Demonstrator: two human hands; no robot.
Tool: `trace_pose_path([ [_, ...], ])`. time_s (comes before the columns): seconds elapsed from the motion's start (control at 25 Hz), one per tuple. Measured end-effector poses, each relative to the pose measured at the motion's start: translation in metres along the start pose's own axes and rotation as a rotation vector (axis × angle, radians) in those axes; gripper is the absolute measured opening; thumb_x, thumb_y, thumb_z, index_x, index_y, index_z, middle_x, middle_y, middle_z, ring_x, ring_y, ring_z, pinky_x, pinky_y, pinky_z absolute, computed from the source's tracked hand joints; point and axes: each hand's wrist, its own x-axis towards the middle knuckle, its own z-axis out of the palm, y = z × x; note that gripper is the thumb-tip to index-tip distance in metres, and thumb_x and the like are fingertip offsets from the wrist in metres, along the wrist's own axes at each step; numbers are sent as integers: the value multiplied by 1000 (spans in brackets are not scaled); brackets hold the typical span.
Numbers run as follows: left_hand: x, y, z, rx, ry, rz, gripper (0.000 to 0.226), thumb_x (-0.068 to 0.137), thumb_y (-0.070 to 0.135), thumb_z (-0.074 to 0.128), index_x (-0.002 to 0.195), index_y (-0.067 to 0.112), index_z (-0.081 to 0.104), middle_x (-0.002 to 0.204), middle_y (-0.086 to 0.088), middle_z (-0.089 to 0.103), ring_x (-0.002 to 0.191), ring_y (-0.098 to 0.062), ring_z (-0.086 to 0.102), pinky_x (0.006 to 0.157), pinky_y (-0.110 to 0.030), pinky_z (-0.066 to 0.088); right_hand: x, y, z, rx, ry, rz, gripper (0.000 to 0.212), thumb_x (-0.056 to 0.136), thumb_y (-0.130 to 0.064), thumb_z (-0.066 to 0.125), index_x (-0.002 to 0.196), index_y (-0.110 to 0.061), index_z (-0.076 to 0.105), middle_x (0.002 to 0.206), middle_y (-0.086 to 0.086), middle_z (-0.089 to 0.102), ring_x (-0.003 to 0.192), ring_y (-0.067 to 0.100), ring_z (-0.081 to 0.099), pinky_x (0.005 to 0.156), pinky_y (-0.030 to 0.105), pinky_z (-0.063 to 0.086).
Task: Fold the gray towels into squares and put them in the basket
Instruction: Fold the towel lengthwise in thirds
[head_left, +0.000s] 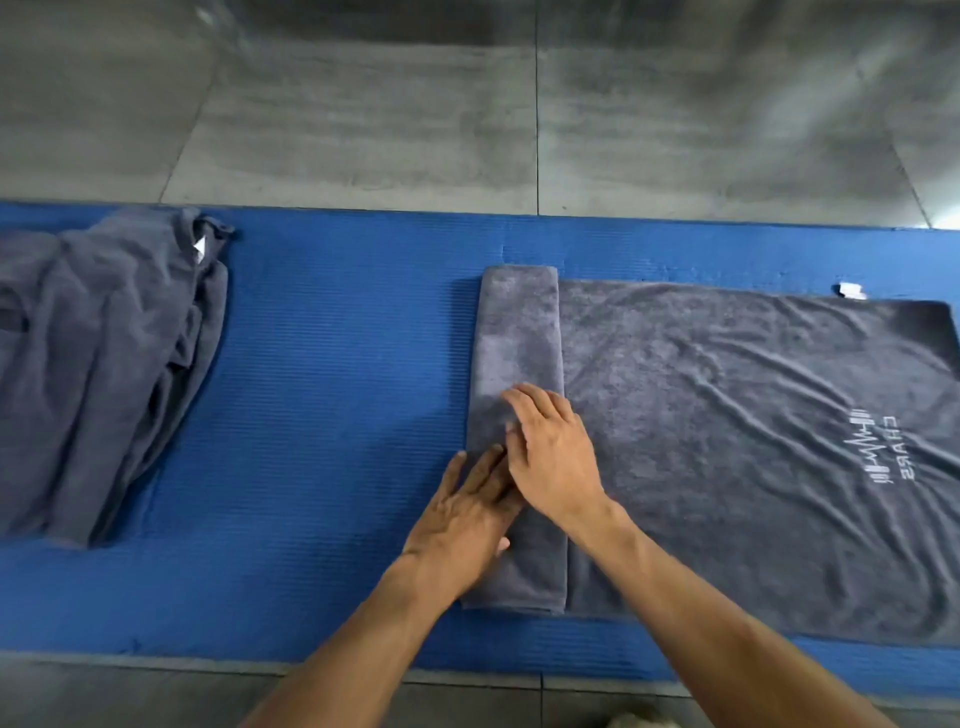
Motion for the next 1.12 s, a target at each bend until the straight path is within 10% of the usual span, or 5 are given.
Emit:
trace_pose_path([
  [0.12,13,-12,-12,-8,-115,-7,102,82,46,70,155,33,0,164,-1,-4,150,-22,-10,120,-47,-7,39,17,22,-196,-166,-111,55,96,-32,26,142,-11,50,151,8,44,141,33,38,114,48,34],
  [0.36,22,-21,-10,-44,-223,5,100,86,51,64,153,38,-10,159,3,-28,146,-20,-25,121,-46,-4,106,39,26,-340,-252,-130,67,98,-57,20,157,-25,18,165,4,12,152,30,6,122,47,2],
  [0.84,20,-21,-6,-110,-196,-11,102,85,44,68,153,40,-8,157,7,-32,145,-16,-29,122,-44,-3,180,36,19,-304,-352,51,81,90,-78,25,156,-40,-2,166,-1,-5,151,30,-12,119,57,-9],
  [1.0,21,-21,-4,-127,-222,-32,102,86,46,67,151,43,-11,154,11,-36,143,-14,-32,121,-42,-6,145,26,2,-133,-77,-29,75,92,-58,44,155,-24,22,161,8,22,148,34,18,119,51,13],
  [1.12,21,-23,-6,-124,-238,-42,100,87,49,64,151,43,-11,153,11,-37,143,-14,-32,122,-42,-7,90,5,10,-203,133,-125,30,87,-34,56,106,-11,59,103,10,64,96,34,61,81,46,47],
])
